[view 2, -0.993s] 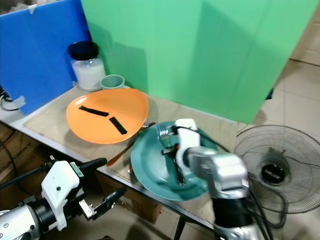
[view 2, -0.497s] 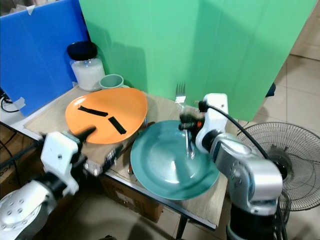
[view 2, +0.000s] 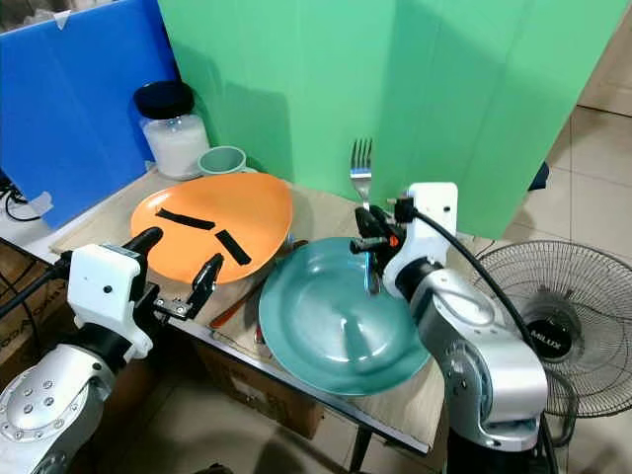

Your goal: Setting the table

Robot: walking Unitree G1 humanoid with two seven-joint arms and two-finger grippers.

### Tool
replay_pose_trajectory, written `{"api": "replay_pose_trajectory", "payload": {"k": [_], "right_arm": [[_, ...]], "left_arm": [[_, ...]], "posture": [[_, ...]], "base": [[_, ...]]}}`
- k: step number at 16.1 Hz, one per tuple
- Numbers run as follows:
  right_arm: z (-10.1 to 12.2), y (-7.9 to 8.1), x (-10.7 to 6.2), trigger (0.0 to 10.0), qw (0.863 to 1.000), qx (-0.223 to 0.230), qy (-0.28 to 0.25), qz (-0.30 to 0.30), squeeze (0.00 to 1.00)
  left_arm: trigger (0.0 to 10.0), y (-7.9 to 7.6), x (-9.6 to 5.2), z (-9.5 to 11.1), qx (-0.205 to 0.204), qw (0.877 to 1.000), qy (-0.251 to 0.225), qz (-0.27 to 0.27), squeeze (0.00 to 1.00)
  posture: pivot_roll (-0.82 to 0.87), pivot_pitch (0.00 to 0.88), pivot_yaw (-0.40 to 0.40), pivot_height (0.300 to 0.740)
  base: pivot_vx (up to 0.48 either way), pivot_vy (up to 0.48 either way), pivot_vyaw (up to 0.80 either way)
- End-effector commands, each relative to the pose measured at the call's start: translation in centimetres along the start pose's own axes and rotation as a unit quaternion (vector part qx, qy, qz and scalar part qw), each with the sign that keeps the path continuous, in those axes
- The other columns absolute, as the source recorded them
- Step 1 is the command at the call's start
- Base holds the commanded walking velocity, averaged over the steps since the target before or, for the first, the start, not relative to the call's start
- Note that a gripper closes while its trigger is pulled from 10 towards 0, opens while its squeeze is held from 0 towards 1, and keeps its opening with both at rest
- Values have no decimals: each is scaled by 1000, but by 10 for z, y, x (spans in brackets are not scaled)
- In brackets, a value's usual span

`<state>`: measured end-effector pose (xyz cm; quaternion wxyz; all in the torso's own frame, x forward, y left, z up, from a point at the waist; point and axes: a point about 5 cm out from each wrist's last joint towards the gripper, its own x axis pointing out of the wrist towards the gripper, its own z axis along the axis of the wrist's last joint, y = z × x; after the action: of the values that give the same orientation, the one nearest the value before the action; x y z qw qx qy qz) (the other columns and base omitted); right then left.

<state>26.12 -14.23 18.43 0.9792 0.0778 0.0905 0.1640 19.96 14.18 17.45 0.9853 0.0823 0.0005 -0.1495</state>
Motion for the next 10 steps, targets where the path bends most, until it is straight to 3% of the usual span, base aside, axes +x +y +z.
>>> {"api": "replay_pose_trajectory", "payload": {"k": [1, 10], "right_arm": [[4, 2, 0, 10000, 1000, -2, -16, 4, 0], [1, 1, 3, 10000, 1000, -1, -22, -4, 0]], "left_arm": [[10000, 2, 0, -2, 3, 1000, 3, 8, 0], [10000, 1, 2, -4, 6, 1000, 9, 13, 0]], "posture": [[-5, 0, 49, 740], [-3, 0, 45, 740]], "base": [[0, 0, 0], [0, 0, 0]]}}
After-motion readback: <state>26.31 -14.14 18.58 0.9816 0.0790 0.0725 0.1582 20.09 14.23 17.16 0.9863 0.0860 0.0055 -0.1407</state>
